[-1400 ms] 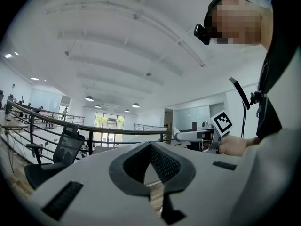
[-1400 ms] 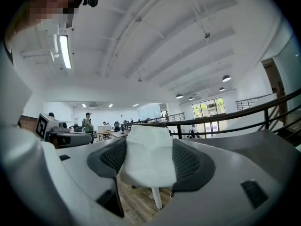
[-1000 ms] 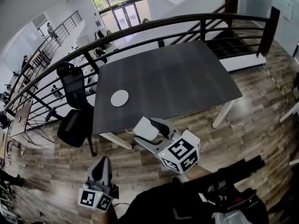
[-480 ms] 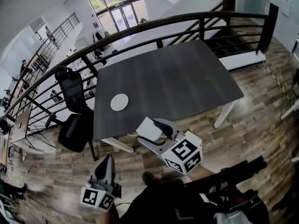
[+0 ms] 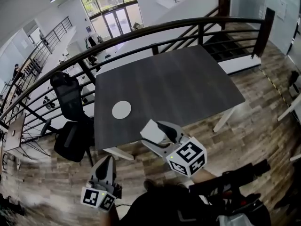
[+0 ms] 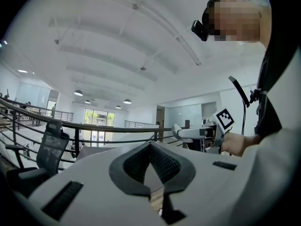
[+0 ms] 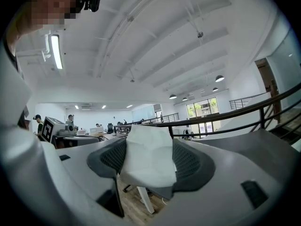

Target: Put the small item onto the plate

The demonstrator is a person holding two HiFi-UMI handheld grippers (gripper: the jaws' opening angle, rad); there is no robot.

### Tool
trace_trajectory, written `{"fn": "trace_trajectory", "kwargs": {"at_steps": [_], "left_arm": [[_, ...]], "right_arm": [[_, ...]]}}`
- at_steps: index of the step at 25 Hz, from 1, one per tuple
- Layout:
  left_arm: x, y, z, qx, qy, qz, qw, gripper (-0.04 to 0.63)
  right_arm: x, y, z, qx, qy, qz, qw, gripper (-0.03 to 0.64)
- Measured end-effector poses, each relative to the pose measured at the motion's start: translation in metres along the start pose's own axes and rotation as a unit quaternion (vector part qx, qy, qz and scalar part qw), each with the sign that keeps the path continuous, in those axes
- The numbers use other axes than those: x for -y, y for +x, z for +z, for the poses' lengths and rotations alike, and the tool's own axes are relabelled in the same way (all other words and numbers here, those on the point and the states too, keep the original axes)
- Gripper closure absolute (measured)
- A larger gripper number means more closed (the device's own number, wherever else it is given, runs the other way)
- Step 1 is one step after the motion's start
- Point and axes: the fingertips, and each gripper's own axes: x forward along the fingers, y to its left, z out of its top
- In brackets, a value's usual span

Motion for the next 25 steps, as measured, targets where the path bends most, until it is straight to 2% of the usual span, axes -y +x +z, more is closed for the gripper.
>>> {"fn": "trace_trajectory", "kwargs": {"at_steps": [3,7,15,25], "left_arm": [[-0.015,0.007,0.008,0.023,-0.016,-0.018,0.9994,0.591],[-0.042,0.011,0.013,0.029,-0.021,-0.034,0.9988,0.591],[-0.099,0.009,0.003,-0.006,0.01,-0.039,0.9992,0.591],[-0.129,0.006,0.002,-0.01,0.008,-0.087,0.9961,0.591]], "right_arm": [[-0.001,0.018,0.001,-0.006,0.001,-0.005,1.0,0.305],[-0.006,0.042,0.006,-0.007,0.003,-0.016,1.0,0.305],[-0.01,0.089,0.014,0.002,0.005,-0.036,0.999,0.305],[-0.019,0.125,0.016,0.014,0.018,-0.075,0.997,0.305]]}}
